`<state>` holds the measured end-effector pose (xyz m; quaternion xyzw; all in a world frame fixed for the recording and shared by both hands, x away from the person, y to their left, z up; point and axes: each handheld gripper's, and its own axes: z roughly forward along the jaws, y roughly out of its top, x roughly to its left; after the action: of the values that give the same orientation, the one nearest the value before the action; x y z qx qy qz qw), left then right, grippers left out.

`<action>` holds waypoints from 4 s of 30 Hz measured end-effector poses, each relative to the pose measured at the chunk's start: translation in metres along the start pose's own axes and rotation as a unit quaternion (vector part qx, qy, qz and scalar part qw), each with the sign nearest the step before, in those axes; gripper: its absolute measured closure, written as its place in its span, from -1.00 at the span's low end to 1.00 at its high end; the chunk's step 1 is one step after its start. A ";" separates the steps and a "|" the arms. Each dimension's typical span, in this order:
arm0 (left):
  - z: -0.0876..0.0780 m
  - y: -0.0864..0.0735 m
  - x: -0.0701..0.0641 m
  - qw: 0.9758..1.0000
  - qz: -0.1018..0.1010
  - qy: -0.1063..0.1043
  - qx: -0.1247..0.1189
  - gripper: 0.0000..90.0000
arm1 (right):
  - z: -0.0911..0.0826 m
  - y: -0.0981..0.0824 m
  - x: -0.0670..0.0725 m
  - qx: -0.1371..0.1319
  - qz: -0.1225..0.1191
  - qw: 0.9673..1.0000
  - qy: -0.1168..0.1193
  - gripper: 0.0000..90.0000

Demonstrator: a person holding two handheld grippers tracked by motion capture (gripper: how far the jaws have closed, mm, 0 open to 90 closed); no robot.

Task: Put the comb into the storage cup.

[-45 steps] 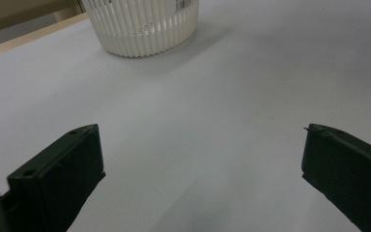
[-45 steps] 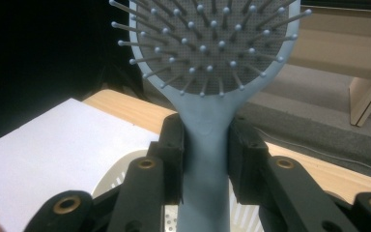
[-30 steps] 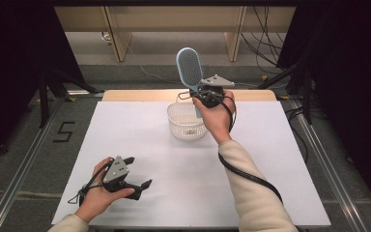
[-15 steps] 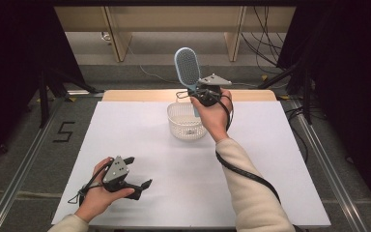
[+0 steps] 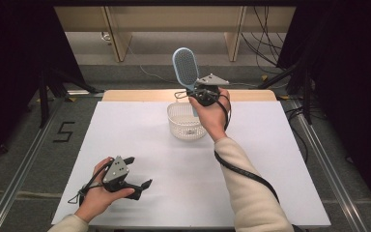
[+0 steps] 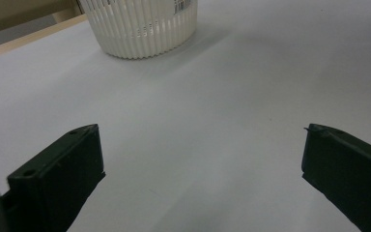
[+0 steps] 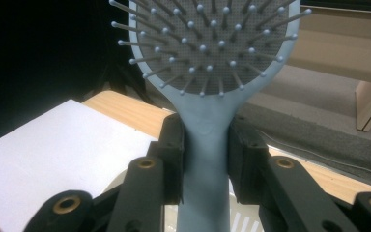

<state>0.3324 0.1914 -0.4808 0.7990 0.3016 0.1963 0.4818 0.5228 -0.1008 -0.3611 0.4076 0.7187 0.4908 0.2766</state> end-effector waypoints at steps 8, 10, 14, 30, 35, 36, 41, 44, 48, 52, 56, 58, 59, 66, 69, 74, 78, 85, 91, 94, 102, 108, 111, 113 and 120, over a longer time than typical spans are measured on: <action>0.000 0.000 0.000 1.000 0.000 0.000 0.000 -0.99 | 0.002 0.000 -0.001 0.002 -0.001 1.000 -0.003 0.57; 0.000 0.000 0.000 1.000 0.001 0.000 0.001 -0.99 | 0.002 0.000 -0.002 0.004 -0.003 1.000 -0.003 0.57; 0.000 0.000 0.000 1.000 0.001 0.000 0.001 -0.99 | 0.003 0.000 -0.002 0.004 -0.004 1.000 -0.004 0.57; 0.001 0.000 0.000 1.000 0.001 -0.002 0.001 -0.99 | 0.007 -0.002 0.000 0.013 -0.005 1.000 -0.005 0.57; 0.000 0.000 -0.001 1.000 0.001 -0.001 0.001 -0.99 | 0.009 -0.003 0.000 0.015 -0.006 1.000 -0.005 0.57; 0.000 0.000 -0.001 1.000 0.001 -0.001 0.001 -0.99 | 0.009 -0.003 0.000 0.016 -0.006 1.000 -0.005 0.57; 0.001 0.000 -0.001 1.000 0.001 -0.001 0.001 -0.99 | 0.009 -0.004 0.000 0.016 -0.007 1.000 -0.006 0.57; 0.001 0.000 -0.001 1.000 0.001 -0.001 0.001 -0.99 | 0.010 -0.004 -0.001 0.016 -0.009 1.000 -0.006 0.57; 0.000 0.000 -0.001 1.000 0.001 -0.001 0.001 -0.99 | 0.011 -0.005 0.000 0.016 -0.010 1.000 -0.006 0.57; 0.000 0.000 -0.001 1.000 0.001 -0.001 0.000 -0.99 | 0.012 -0.007 0.001 0.018 -0.012 1.000 -0.006 0.57; 0.000 0.000 -0.001 1.000 0.000 -0.001 0.000 -0.99 | 0.013 -0.009 0.002 0.020 -0.014 1.000 -0.004 0.57; 0.000 0.000 0.000 1.000 0.001 -0.001 0.000 -0.99 | 0.014 -0.009 0.003 0.019 -0.015 1.000 -0.005 0.57; 0.000 0.000 -0.001 1.000 0.001 -0.001 0.000 -0.99 | 0.014 -0.010 0.003 0.020 -0.017 1.000 -0.005 0.57; 0.000 0.000 -0.001 1.000 0.001 -0.001 0.000 -0.99 | 0.015 -0.012 0.003 0.021 -0.020 1.000 -0.004 0.57; 0.000 0.000 -0.001 1.000 0.001 -0.001 0.000 -0.99 | 0.015 -0.013 0.004 0.022 -0.020 1.000 -0.006 0.57; 0.000 0.000 -0.001 1.000 0.001 -0.001 0.000 -0.99 | 0.017 -0.015 0.004 0.024 -0.025 0.999 -0.005 0.57; 0.000 0.000 -0.001 1.000 0.001 -0.001 0.000 -0.99 | 0.018 -0.017 0.004 0.025 -0.027 0.999 -0.004 0.57; 0.000 0.000 -0.001 1.000 0.001 -0.001 0.000 -0.99 | 0.019 -0.018 0.005 0.025 -0.030 0.999 -0.003 0.57; 0.000 0.000 -0.001 1.000 0.001 -0.001 0.001 -0.99 | 0.019 -0.018 0.006 0.024 -0.035 0.999 -0.002 0.57; 0.000 0.000 -0.001 1.000 0.001 -0.001 0.000 -0.99 | 0.019 -0.018 0.006 0.024 -0.036 0.999 -0.003 0.57; 0.000 0.000 -0.001 1.000 0.001 -0.001 0.001 -0.99 | 0.020 -0.020 0.006 0.023 -0.041 0.999 -0.005 0.57; 0.000 0.000 -0.001 1.000 0.001 -0.001 0.000 -0.99 | 0.021 -0.022 0.006 0.023 -0.042 0.999 -0.004 0.57; 0.000 0.000 -0.001 1.000 0.000 -0.001 0.000 -0.99 | 0.021 -0.022 0.006 0.023 -0.045 0.999 -0.003 0.57; 0.000 0.000 -0.001 1.000 0.000 -0.001 0.000 -0.99 | 0.021 -0.022 0.006 0.024 -0.046 0.999 -0.002 0.57; 0.000 0.000 -0.001 1.000 0.000 -0.001 0.001 -0.99 | 0.022 -0.022 0.006 0.022 -0.051 0.998 -0.002 0.57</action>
<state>0.3320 0.1907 -0.4808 0.7995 0.3011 0.1956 0.4815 0.5297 -0.0891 -0.3898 0.3773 0.7484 0.4594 0.2942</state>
